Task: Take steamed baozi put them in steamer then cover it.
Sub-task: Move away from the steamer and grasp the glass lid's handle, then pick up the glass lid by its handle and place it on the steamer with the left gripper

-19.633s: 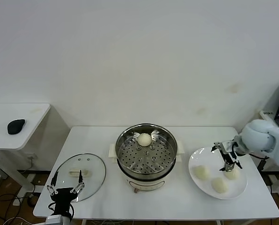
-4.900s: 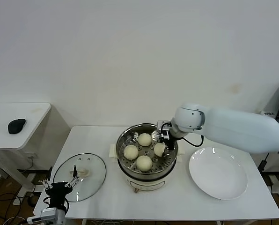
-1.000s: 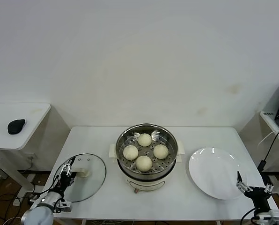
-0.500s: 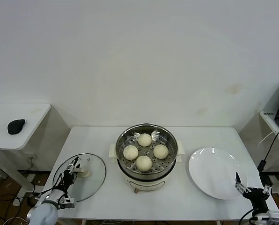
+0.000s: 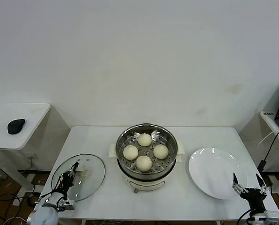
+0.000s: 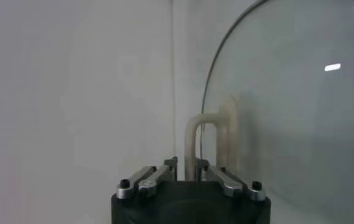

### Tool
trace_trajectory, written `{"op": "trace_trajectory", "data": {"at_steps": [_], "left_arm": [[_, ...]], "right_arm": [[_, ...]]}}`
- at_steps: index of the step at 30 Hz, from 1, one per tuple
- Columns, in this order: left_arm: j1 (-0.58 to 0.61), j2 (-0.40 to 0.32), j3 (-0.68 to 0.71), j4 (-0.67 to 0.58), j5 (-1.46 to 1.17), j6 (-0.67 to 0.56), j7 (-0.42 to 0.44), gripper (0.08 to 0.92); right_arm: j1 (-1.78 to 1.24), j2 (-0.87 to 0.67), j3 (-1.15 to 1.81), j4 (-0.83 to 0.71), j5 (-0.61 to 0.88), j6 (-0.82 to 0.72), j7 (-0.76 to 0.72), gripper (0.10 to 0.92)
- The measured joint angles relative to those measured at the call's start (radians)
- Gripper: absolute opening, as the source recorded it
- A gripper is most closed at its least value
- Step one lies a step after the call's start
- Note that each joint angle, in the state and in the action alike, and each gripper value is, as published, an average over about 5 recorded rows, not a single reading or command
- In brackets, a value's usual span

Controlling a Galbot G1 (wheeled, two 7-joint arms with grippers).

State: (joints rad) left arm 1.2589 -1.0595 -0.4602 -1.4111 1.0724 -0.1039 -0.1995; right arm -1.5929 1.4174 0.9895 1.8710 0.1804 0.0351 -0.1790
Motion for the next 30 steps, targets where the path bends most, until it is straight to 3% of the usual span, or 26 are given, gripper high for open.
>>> {"op": "trace_trajectory", "data": {"at_steps": [12, 22, 30], "left_arm": [[0.08, 0.029, -0.063, -0.15, -0.055, 0.059, -0.007, 0.145], [0.157, 0.09, -0.154, -0.389, -0.136, 0.199, 0.091, 0.145], [0.132, 0.141, -0.098, -0.565, -0.186, 0.315, 0.161, 0.145]], "right_arm": [[-0.015, -0.007, -0.026, 0.017, -0.023, 0.013, -0.003, 0.823], [-0.027, -0.004, -0.056, 0.022, -0.066, 0.04, 0.0, 0.823], [-0.016, 0.015, -0.063, 0.008, -0.142, 0.08, 0.02, 0.823]]}}
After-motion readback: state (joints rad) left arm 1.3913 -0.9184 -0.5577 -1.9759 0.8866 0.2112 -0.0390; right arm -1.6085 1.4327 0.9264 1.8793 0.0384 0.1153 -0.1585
